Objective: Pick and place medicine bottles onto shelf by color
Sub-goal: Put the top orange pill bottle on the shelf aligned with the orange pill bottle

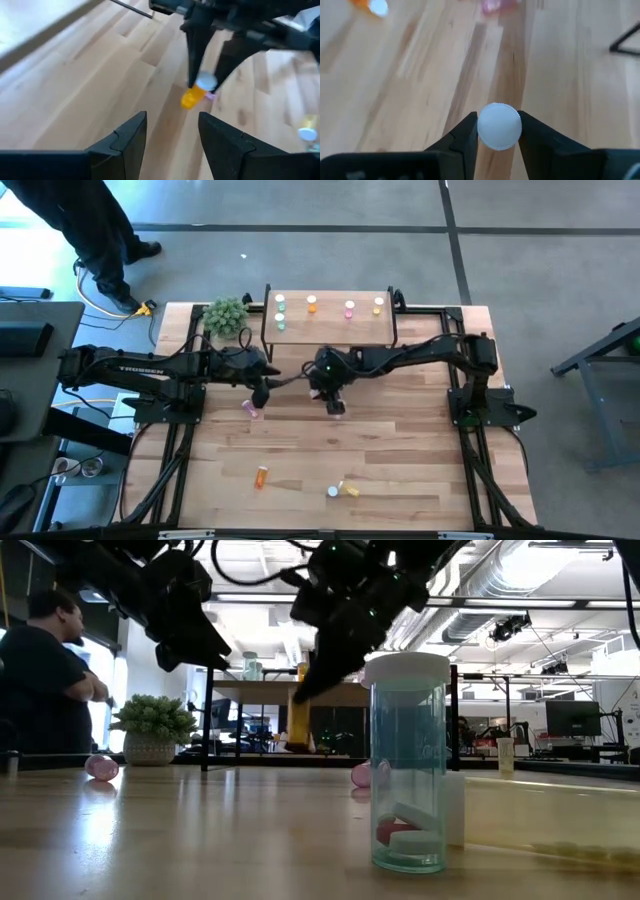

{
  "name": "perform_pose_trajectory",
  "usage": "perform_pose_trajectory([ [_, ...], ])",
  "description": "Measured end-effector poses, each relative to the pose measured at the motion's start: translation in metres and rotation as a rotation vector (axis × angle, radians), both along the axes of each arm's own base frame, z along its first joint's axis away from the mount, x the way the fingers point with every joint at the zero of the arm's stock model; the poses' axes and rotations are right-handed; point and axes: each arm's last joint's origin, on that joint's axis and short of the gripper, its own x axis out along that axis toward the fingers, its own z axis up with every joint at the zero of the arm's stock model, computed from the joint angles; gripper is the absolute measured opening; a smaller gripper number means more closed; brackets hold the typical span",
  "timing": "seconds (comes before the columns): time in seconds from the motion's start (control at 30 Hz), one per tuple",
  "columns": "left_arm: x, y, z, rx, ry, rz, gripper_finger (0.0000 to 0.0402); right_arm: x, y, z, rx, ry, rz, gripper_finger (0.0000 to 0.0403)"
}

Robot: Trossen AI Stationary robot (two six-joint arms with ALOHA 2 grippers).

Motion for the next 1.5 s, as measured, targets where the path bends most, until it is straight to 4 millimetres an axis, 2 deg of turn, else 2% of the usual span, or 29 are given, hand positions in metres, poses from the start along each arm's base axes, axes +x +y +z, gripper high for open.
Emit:
perform_pose_trajectory([
  [0.37, -0.001, 0.003, 0.000, 0.136, 0.045, 0.013, 0.0170, 0.011, -0.040, 0.062, -0.008, -0.079, -0.045, 0.0108],
  [0.7, -0.002, 0.006, 0.001, 0.204, 0.070, 0.078, 0.0170, 0.005, -0.088, 0.107, -0.039, -0.160, -0.156, 0.0108],
  [0.9, -0.002, 0.007, 0.001, 0.220, 0.076, 0.104, 0.0170, -0.001, -0.110, 0.132, -0.084, -0.202, -0.247, 0.0108],
  [1.03, -0.003, 0.007, 0.001, 0.234, 0.083, 0.100, 0.0170, -0.007, -0.125, 0.142, -0.118, -0.199, -0.313, 0.0108],
  [1.23, -0.003, 0.007, 0.001, 0.243, 0.087, 0.115, 0.0170, -0.016, -0.145, 0.147, -0.091, -0.210, -0.401, 0.0108],
  [1.33, -0.003, 0.007, 0.001, 0.244, 0.086, 0.115, 0.0170, -0.018, -0.153, 0.143, -0.056, -0.199, -0.441, 0.0108],
  [1.5, -0.003, 0.007, 0.001, 0.244, 0.086, 0.115, 0.0170, -0.016, -0.154, 0.133, -0.026, -0.147, -0.449, 0.0108],
])
